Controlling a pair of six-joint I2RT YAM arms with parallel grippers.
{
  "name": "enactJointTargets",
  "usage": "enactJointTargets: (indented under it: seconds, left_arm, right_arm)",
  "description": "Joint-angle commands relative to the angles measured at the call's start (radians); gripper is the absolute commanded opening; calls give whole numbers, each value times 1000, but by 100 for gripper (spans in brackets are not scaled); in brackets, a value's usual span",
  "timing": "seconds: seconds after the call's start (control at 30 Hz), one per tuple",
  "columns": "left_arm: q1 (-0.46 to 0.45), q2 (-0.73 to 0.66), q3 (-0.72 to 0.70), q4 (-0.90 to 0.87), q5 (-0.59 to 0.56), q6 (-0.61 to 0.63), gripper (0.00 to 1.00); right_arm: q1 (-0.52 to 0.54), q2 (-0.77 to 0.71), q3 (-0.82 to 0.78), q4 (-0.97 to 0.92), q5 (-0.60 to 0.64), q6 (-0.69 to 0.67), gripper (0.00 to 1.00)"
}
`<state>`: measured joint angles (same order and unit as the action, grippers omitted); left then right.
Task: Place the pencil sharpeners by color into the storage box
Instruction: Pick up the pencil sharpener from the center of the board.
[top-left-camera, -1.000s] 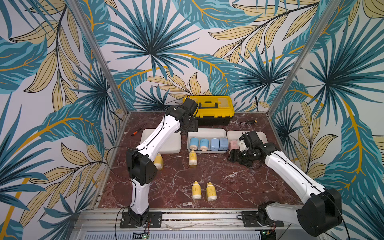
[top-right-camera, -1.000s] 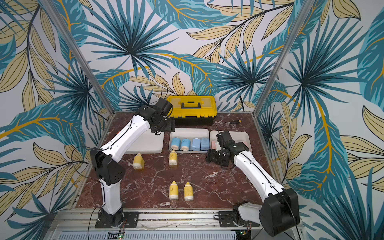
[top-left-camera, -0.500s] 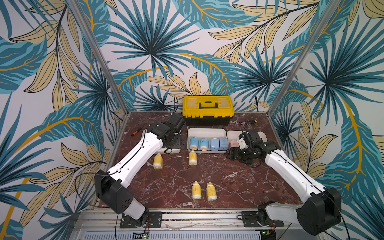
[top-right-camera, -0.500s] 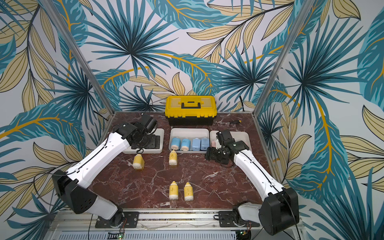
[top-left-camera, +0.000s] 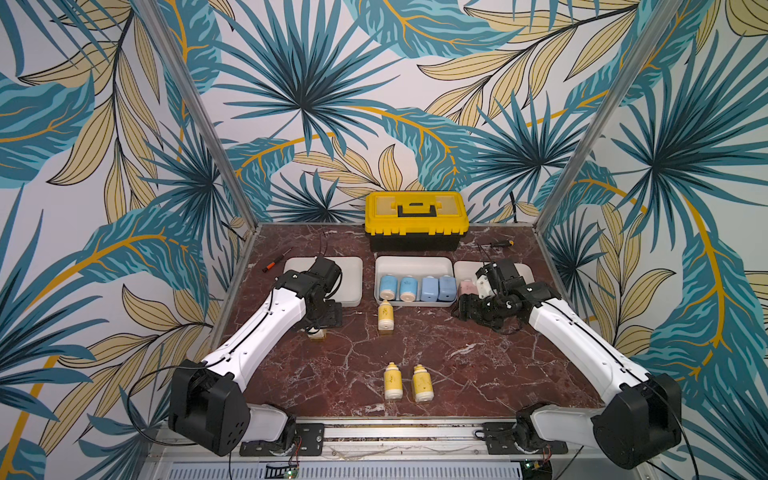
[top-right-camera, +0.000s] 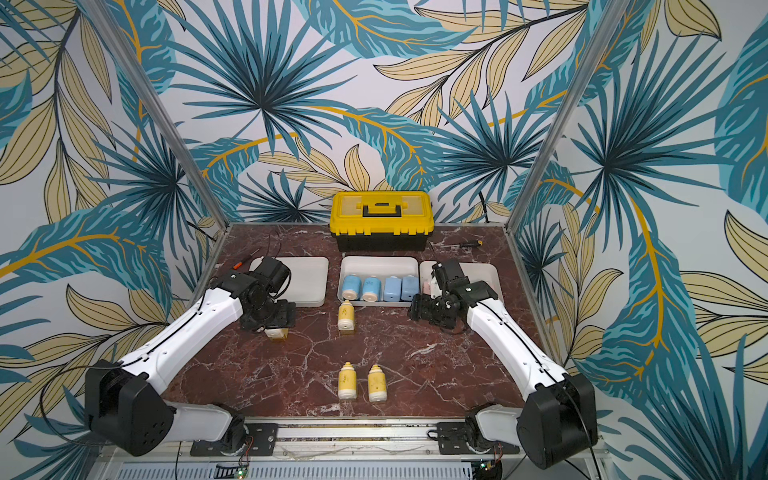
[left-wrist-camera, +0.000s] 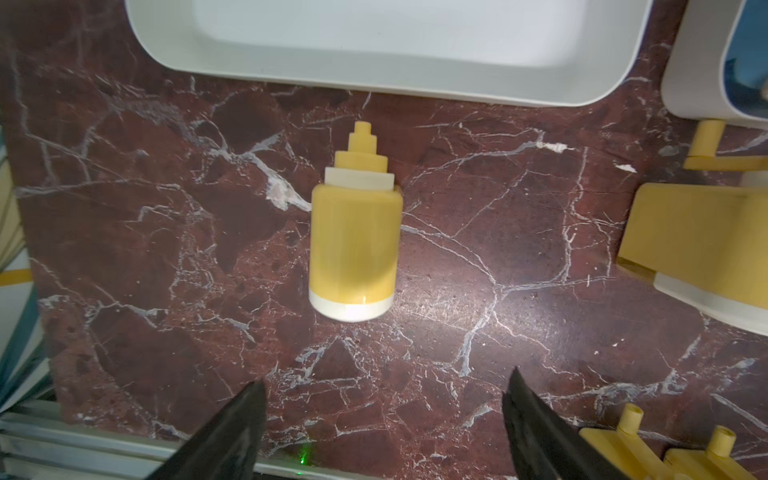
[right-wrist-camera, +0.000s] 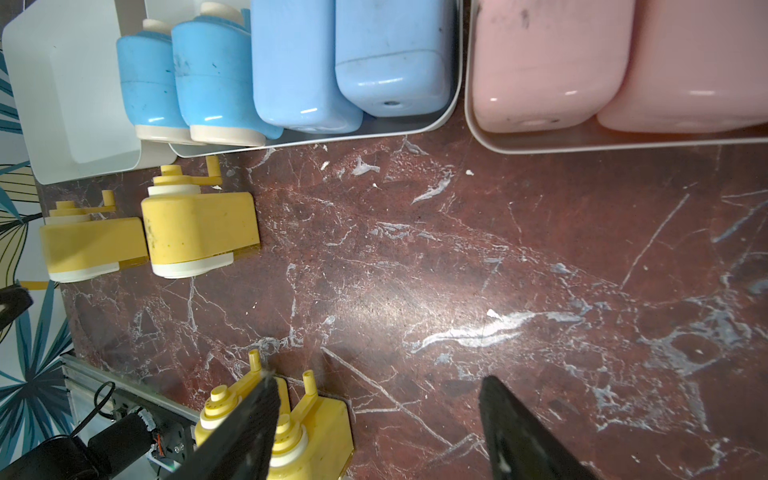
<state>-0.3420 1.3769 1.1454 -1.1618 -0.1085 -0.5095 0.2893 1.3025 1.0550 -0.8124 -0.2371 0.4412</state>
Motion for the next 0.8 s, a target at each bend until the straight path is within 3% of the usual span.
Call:
enactJointTargets:
  seconds: [0.0, 0.33, 0.77]
  left_arm:
    - [40, 16, -15, 91, 103, 63, 90]
    - [173, 123, 8, 138, 201, 143, 86]
    - [202, 204, 42, 135, 227, 190, 77]
  right_arm:
    - [-1, 16, 20, -9, -7, 5, 77]
    - [-1, 38, 20, -15, -4, 11, 77]
    - [-1, 61, 28, -15, 2, 13, 77]
